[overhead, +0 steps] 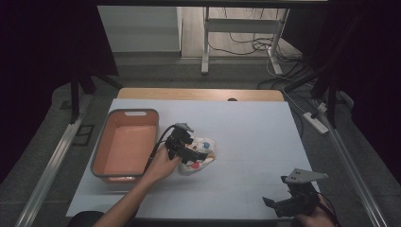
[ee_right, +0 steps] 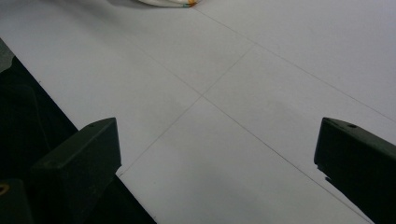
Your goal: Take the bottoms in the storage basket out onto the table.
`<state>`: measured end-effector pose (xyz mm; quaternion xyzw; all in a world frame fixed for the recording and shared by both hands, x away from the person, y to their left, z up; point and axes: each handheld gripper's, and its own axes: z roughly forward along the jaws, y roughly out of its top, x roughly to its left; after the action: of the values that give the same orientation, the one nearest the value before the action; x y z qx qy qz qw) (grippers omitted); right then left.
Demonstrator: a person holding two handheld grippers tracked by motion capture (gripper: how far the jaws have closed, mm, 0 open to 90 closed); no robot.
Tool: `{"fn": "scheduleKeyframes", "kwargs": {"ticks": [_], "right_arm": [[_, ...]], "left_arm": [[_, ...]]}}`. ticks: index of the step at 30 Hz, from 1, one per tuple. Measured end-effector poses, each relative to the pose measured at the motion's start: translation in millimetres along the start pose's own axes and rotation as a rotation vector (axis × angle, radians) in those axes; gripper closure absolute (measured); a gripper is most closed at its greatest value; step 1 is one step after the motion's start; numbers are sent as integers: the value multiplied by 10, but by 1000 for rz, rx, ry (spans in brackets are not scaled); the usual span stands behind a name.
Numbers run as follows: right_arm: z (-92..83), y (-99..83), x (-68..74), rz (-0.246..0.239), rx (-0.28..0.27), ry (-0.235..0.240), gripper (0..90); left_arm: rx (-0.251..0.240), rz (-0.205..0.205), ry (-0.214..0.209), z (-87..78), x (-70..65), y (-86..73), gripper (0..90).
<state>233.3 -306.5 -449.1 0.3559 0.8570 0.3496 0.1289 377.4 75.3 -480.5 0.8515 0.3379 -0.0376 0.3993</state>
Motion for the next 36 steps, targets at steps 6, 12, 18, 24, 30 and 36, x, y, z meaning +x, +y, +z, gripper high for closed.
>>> {"fn": "scheduleKeyframes", "kwargs": {"ticks": [6, 12, 18, 24, 30, 36], "right_arm": [[-1, 0, -1, 2, -1, 1, 10], [-2, 0, -1, 2, -2, 0, 10], [-3, 0, -3, 2, -1, 0, 10], [-1, 1, -1, 3, -2, 1, 10], [-1, 2, -3, 3, 0, 1, 10], [-4, 0, -7, 8, -4, 4, 10]], "left_arm": [[-22, -8, 5, -66, -10, 6, 18], [-36, -15, 9, -110, -20, 9, 18], [-45, -12, 21, -153, -36, 11, 19], [-53, -15, 25, -210, -49, 8, 21], [-51, -10, 28, -269, -58, -4, 28], [-46, 4, 19, -321, -66, -23, 29]]}}
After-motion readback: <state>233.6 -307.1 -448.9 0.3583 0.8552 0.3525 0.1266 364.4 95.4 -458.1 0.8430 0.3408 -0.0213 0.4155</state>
